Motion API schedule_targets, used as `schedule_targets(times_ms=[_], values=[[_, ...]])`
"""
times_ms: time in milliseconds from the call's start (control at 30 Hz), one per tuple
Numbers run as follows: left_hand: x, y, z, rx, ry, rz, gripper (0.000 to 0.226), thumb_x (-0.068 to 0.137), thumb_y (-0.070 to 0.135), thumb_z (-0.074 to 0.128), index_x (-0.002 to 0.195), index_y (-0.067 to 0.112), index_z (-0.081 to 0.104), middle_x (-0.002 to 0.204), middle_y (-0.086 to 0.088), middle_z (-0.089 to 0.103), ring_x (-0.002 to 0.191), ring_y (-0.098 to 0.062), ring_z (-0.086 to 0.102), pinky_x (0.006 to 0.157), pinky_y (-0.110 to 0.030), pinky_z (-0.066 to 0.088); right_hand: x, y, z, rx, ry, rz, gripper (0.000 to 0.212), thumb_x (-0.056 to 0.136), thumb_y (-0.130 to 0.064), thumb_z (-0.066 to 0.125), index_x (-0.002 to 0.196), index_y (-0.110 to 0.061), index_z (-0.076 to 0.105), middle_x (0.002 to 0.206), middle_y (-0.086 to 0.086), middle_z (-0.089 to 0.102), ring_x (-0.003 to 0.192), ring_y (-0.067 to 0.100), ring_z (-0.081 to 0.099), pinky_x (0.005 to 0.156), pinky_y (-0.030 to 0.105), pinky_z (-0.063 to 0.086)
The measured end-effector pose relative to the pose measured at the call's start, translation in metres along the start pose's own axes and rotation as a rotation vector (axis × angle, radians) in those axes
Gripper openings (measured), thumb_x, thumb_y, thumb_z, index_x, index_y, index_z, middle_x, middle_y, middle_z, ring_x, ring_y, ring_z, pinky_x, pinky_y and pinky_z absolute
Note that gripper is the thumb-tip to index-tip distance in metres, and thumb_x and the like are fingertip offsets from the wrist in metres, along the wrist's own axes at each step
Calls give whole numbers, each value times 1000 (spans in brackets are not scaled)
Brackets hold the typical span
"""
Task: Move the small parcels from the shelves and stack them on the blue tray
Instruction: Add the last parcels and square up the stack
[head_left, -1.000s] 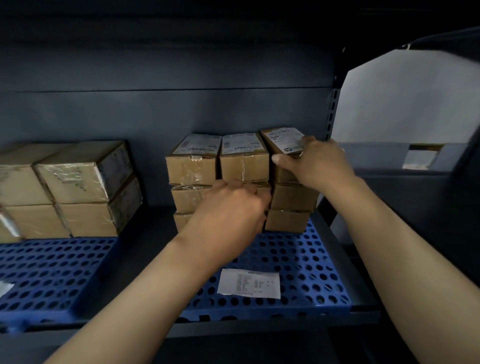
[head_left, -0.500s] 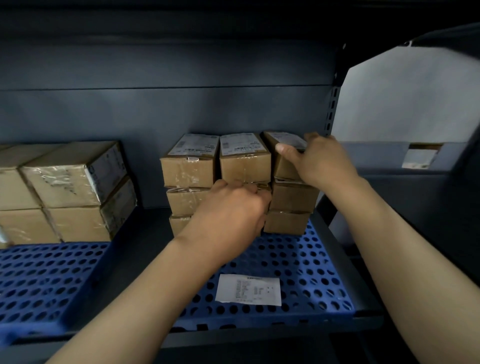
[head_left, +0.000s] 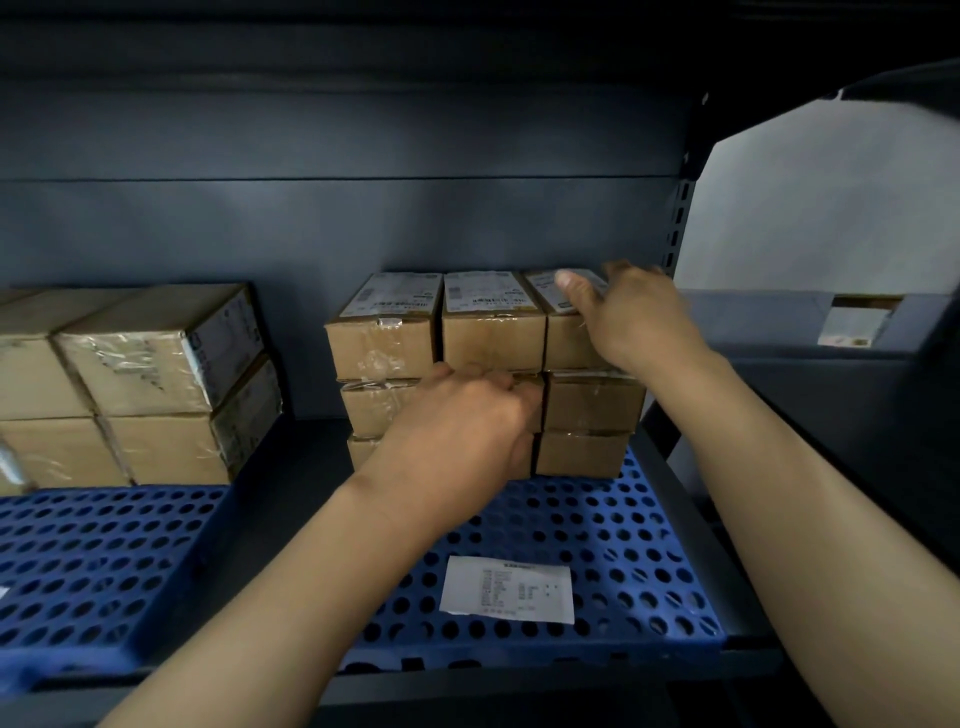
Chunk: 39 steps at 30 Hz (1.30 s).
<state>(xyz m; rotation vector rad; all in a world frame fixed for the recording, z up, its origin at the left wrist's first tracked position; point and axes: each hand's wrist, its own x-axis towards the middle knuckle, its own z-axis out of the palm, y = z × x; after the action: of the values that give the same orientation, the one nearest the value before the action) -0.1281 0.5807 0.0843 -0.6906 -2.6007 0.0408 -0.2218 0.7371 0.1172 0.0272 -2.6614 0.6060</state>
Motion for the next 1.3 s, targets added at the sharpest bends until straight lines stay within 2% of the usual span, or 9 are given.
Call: schedule_targets(times_ms=[333, 533, 733, 833, 867, 933, 1033, 1133, 1300], values=[[0, -2, 1, 11, 26, -1, 26, 96, 28, 42, 119, 19, 52, 113, 0, 59, 104, -19, 52, 92, -32, 37, 3, -3, 1, 36, 7, 6, 71, 93, -62, 31, 133, -6, 45, 133, 21, 47, 120, 35, 48, 91, 37, 43], [0, -4, 2, 27, 24, 2, 27, 96, 29, 43, 120, 20, 52, 113, 0, 59, 104, -20, 53, 94, -35, 40, 4, -2, 4, 54, -17, 4, 71, 93, -61, 32, 137, -6, 42, 139, 21, 43, 124, 37, 44, 98, 39, 41], [-3, -8, 4, 29, 18, -9, 26, 95, 30, 45, 120, 22, 51, 114, 1, 60, 106, -19, 53, 96, -36, 39, 4, -1, 4, 34, -16, 8, 72, 93, -62, 32, 139, -7, 40, 139, 21, 43, 125, 36, 44, 97, 40, 41], [-3, -14, 3, 52, 107, 1, 23, 91, 26, 54, 112, 18, 58, 106, -3, 63, 98, -24, 58, 88, -39, 43, 3, -2, 5, -16, 7, 6, 73, 92, -64, 30, 137, -8, 42, 137, 21, 44, 126, 39, 41, 98, 43, 40], [-2, -18, 2, 86, 165, -20, 23, 86, 23, 60, 108, 15, 61, 101, -7, 64, 93, -28, 60, 83, -40, 44, 2, -2, 5, -46, 20, 6, 74, 91, -65, 29, 137, -8, 42, 138, 21, 43, 127, 39, 39, 99, 45, 38], [-2, -37, 1, 165, 287, -194, 33, 80, 24, 65, 108, 8, 61, 103, -15, 62, 92, -35, 59, 79, -44, 44, -2, -6, 2, -109, 56, -4, 74, 91, -65, 29, 137, -9, 43, 139, 20, 41, 129, 39, 34, 103, 47, 33], [-7, -71, -1, 168, 268, -464, 49, 83, 26, 62, 126, 3, 52, 122, -23, 53, 108, -41, 51, 90, -51, 38, -10, -20, -1, -182, 141, -103, 67, 93, -62, 32, 135, -12, 47, 138, 19, 44, 130, 37, 32, 109, 49, 24], [-12, -81, 4, 168, 217, -452, 44, 84, 24, 62, 123, 6, 56, 120, -21, 56, 108, -41, 51, 91, -51, 36, -17, -40, 0, -174, 196, -229, 61, 94, -56, 39, 133, -11, 51, 133, 17, 50, 128, 35, 36, 109, 47, 24], [-21, -73, 7, 195, 230, -383, 36, 79, 22, 68, 110, 6, 64, 104, -18, 63, 94, -40, 56, 81, -48, 41, -26, -65, 8, -173, 152, -349, 55, 93, -52, 45, 130, -12, 54, 127, 13, 57, 120, 31, 45, 96, 41, 37]])
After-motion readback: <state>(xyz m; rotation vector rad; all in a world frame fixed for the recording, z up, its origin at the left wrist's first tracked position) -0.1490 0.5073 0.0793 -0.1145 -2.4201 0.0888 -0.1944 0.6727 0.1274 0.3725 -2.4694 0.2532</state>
